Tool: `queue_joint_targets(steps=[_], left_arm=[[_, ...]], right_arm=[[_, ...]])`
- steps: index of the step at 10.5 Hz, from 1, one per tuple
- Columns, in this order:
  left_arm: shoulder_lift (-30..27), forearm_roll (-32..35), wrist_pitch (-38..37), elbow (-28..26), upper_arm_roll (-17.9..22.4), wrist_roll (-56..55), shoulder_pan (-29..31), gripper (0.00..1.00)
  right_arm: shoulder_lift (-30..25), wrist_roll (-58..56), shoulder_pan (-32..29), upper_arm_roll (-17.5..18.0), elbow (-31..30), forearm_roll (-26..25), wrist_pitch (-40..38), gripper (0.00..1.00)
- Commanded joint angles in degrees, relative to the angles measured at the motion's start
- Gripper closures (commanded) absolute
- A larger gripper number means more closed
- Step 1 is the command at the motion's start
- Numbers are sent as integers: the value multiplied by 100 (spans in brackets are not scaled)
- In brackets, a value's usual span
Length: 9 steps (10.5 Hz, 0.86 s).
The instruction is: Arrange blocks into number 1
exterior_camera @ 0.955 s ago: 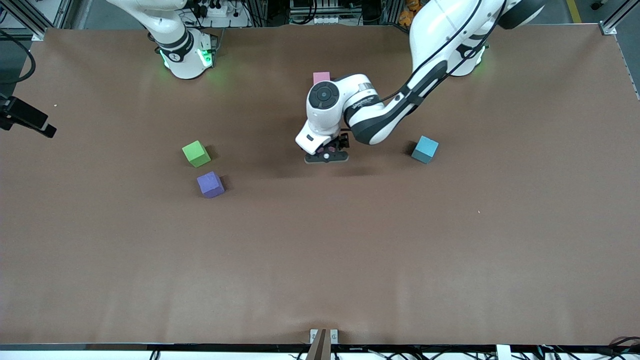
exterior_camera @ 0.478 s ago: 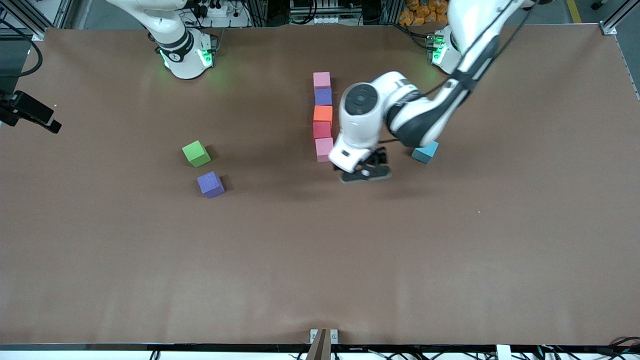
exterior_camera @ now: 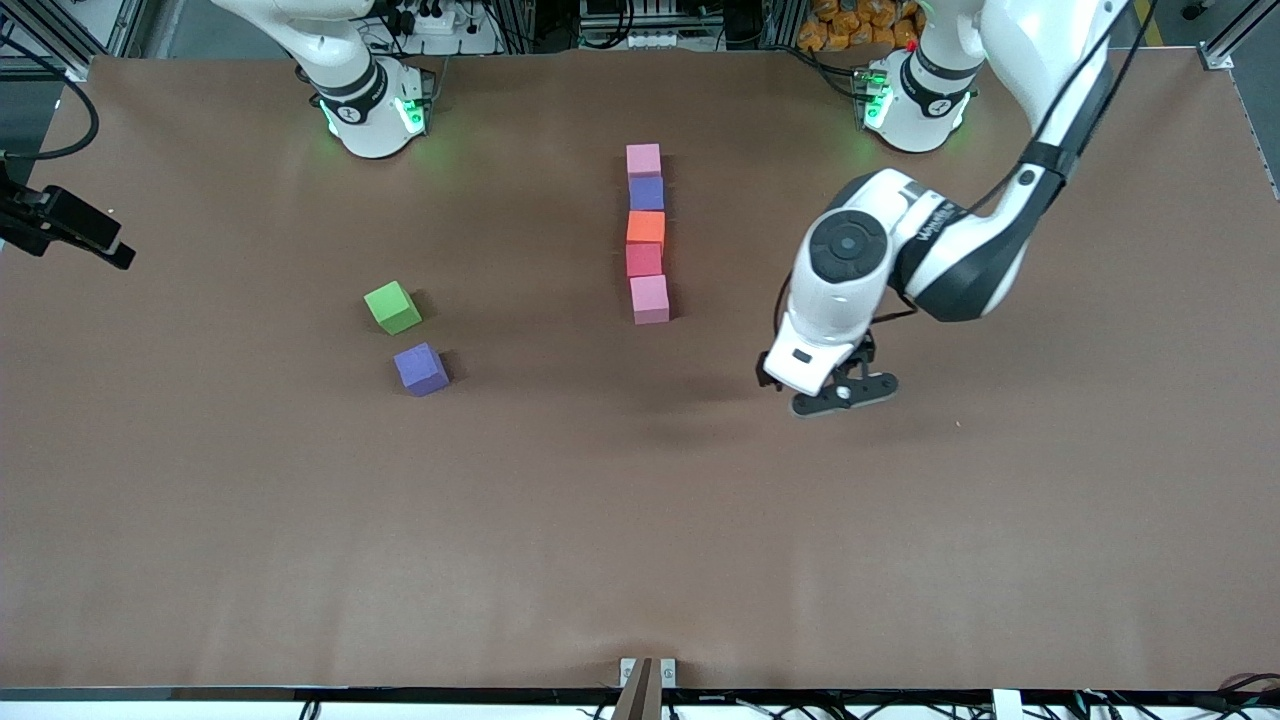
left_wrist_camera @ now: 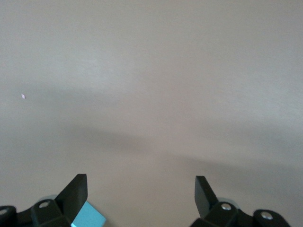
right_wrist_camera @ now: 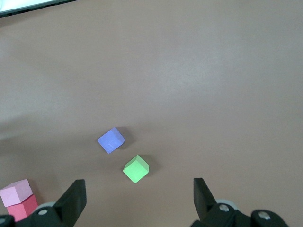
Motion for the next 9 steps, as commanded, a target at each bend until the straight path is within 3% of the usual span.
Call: queue_joint_targets(steps=[1, 3, 5, 6, 7, 9], left_arm=[[-450, -409, -470, -249, 57, 633, 120, 0], [-932, -1050, -578, -581, 670, 1327, -195, 0], [-1468, -1394, -560, -986, 978, 1933, -231, 0], [-1724, -1552, -560, -1118, 1398, 2223, -493, 0], [-1926, -1754, -586, -1146, 1742, 2557, -652, 0], [-2252, -1818, -752, -1033, 2059, 3076, -688, 0]], right_arm=[[-62, 9, 47, -38, -128, 77, 23, 0], [-62, 9, 56, -38, -233, 77, -12, 0], [-80, 1, 73, -38, -471, 77, 92, 0], [-80, 0, 65, -38, -497, 69, 102, 0], [-88, -17, 56, -38, -506, 69, 102, 0], [-97, -70, 21, -55, -681, 69, 215, 0]])
